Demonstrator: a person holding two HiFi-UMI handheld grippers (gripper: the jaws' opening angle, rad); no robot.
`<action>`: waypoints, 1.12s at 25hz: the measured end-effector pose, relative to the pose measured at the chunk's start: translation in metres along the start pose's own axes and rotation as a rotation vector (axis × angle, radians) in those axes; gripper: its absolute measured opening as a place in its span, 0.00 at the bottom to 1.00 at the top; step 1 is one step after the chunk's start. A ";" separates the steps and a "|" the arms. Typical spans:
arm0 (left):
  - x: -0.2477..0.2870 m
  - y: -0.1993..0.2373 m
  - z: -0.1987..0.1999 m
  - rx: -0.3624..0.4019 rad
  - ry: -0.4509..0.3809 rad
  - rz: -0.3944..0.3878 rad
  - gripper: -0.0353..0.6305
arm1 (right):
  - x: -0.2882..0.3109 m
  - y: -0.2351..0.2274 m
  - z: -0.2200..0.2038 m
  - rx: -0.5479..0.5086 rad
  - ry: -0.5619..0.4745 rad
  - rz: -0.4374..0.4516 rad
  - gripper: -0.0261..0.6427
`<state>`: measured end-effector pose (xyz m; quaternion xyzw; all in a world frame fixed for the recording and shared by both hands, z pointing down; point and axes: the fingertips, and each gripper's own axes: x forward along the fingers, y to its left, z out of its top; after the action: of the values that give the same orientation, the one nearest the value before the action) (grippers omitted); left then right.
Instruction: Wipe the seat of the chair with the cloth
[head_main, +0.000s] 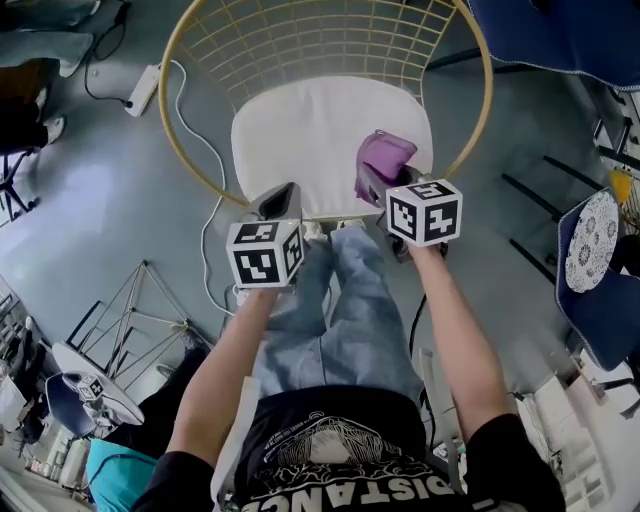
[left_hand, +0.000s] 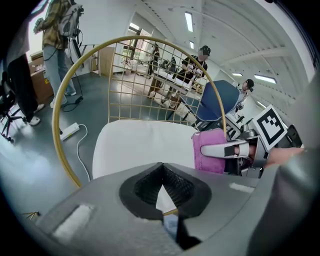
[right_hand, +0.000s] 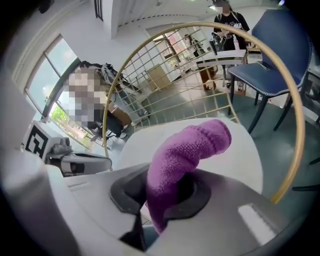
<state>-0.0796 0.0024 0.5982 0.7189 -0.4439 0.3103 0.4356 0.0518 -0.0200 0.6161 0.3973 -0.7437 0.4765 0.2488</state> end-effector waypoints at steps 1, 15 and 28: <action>-0.004 0.006 -0.002 -0.005 -0.002 0.007 0.05 | 0.007 0.014 -0.001 -0.005 0.001 0.024 0.13; -0.070 0.099 -0.049 -0.112 -0.008 0.127 0.05 | 0.117 0.190 -0.029 -0.074 0.059 0.287 0.13; -0.064 0.085 -0.063 -0.083 0.006 0.072 0.05 | 0.117 0.172 -0.068 -0.055 0.083 0.210 0.13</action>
<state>-0.1872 0.0629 0.6020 0.6829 -0.4806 0.3094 0.4548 -0.1568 0.0398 0.6450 0.2904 -0.7830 0.4955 0.2389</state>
